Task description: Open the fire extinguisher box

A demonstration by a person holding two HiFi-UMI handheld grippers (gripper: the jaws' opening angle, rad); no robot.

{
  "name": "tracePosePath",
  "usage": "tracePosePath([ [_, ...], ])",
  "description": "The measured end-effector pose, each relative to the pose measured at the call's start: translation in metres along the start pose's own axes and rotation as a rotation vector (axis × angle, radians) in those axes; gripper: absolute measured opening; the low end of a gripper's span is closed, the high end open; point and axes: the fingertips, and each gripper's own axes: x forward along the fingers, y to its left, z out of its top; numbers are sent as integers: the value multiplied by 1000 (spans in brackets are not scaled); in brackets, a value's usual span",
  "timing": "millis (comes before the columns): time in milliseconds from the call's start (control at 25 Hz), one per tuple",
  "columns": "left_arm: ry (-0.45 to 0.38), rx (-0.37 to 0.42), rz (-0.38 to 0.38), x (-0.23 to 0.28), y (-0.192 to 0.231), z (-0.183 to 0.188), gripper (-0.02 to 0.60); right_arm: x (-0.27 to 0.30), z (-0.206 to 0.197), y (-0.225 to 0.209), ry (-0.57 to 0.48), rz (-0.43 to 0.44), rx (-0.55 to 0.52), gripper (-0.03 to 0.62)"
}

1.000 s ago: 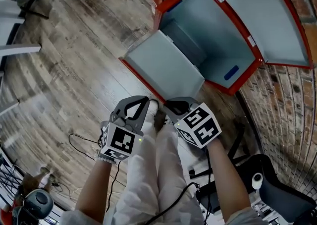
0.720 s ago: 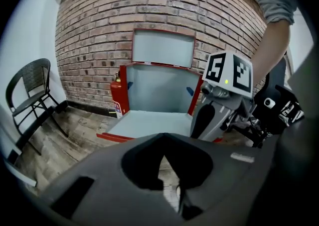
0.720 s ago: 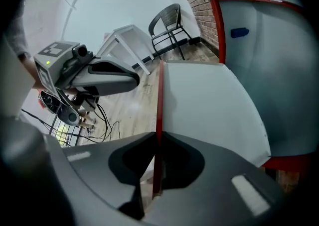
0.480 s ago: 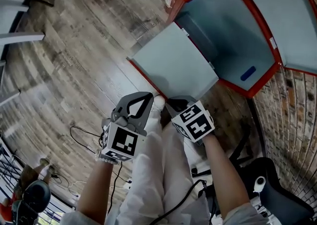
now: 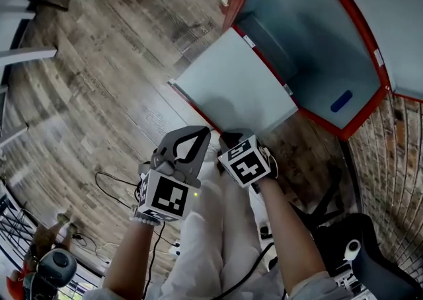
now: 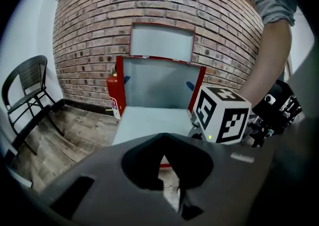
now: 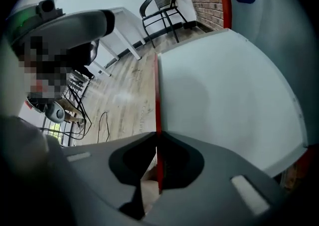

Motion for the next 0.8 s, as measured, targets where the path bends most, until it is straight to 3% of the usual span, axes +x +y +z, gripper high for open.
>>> tracePosePath([
  [800, 14, -6, 12, 49, 23, -37, 0, 83, -34, -89, 65, -126, 165, 37],
])
